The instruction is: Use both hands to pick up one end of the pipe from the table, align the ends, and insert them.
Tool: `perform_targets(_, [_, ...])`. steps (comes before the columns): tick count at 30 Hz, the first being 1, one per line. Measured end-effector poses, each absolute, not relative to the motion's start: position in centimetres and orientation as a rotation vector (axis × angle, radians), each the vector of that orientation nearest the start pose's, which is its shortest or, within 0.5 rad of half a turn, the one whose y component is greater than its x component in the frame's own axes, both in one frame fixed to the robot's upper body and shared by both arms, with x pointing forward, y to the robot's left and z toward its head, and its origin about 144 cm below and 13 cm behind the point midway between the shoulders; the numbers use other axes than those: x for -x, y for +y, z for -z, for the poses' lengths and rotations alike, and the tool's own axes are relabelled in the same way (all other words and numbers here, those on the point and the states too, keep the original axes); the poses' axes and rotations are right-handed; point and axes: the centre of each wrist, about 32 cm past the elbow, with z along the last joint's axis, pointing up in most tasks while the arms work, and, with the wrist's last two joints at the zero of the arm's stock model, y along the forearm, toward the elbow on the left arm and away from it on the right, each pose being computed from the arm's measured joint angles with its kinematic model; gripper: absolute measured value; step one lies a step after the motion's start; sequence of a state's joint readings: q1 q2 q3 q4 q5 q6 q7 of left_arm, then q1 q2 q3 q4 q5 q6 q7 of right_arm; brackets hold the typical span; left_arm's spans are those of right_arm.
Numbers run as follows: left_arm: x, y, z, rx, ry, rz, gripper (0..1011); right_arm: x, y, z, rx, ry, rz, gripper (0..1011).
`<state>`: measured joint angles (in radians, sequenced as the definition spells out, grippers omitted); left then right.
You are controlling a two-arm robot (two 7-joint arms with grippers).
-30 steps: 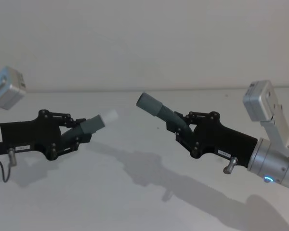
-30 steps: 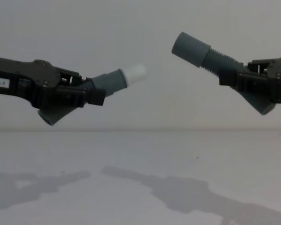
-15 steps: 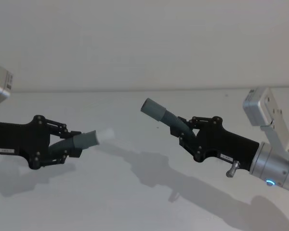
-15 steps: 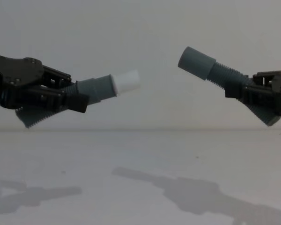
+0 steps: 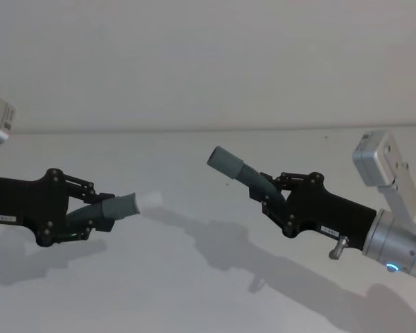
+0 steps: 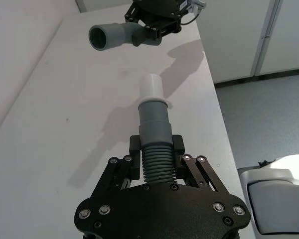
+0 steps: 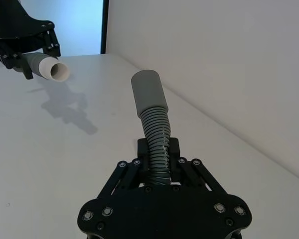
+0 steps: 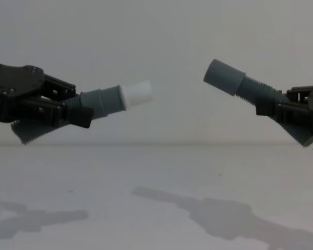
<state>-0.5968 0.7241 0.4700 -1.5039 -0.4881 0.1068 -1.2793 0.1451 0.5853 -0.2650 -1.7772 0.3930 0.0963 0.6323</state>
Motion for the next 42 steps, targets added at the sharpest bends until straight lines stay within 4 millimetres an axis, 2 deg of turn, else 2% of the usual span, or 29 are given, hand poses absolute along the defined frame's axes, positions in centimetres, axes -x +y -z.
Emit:
perform_targets(12, [-56.2, 32.5, -131.9, -0.298, -0.215, -0.057, 335, -47.5, -29.1, -124.4, 0.121, -0.192, 0.591, 203])
perform_targets(22, [-56.2, 32.3, -131.7, -0.289, -0.218, -0.061, 335, -47.8, -30.2, -124.5, 0.113, -0.223, 0.494, 204])
perform_targets(42, [-56.2, 32.2, -131.5, -0.284, -0.218, -0.063, 335, -49.0, -31.7, -126.5, 0.187, -0.391, 0.337, 204])
